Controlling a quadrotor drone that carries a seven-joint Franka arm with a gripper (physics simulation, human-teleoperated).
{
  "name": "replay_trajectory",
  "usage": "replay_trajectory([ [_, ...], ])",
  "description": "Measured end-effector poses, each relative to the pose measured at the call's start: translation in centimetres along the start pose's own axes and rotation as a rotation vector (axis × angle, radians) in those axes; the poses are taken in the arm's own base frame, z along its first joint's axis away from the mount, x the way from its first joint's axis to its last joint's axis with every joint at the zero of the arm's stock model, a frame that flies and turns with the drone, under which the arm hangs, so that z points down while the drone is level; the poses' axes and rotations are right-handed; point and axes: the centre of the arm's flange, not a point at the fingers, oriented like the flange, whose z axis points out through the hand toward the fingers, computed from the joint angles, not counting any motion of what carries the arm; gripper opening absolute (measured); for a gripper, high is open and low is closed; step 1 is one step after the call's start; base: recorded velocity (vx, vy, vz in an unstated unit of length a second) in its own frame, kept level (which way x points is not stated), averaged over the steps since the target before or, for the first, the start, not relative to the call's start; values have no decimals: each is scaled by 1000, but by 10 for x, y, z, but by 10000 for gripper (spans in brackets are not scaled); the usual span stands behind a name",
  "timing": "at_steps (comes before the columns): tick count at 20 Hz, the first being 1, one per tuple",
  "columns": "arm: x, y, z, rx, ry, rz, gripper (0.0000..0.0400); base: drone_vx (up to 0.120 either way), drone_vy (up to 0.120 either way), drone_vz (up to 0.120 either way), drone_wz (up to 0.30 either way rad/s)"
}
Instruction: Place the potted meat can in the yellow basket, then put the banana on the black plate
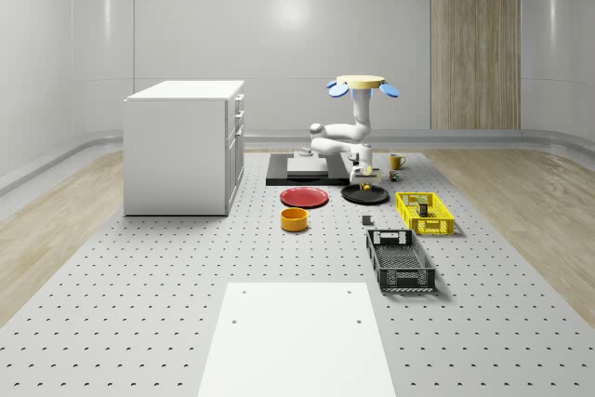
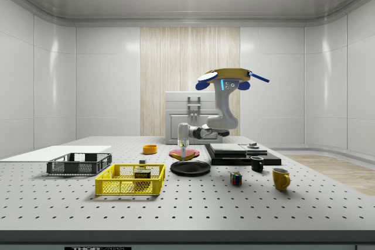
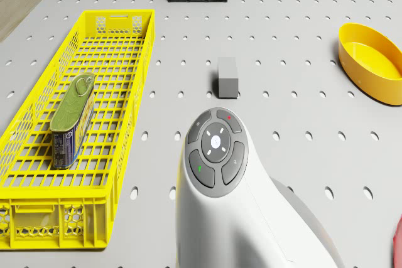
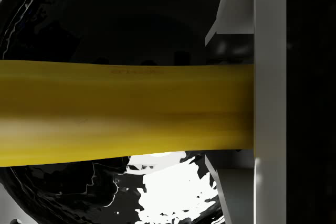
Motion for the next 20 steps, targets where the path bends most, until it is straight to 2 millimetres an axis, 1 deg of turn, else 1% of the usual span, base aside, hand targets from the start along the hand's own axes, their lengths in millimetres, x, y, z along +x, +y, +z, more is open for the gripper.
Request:
replay_trajectory([
  [13,0,0,35,0,0,-1,193,0,0,0,0],
  [14,0,0,37,0,-1,3,238,0,0,0,0],
  [16,0,0,38,1,-3,13,302,0,0,0,0],
  [18,0,0,34,2,-4,21,340,0,0,0,0],
  [20,0,0,28,2,-5,26,364,0,0,0,0],
])
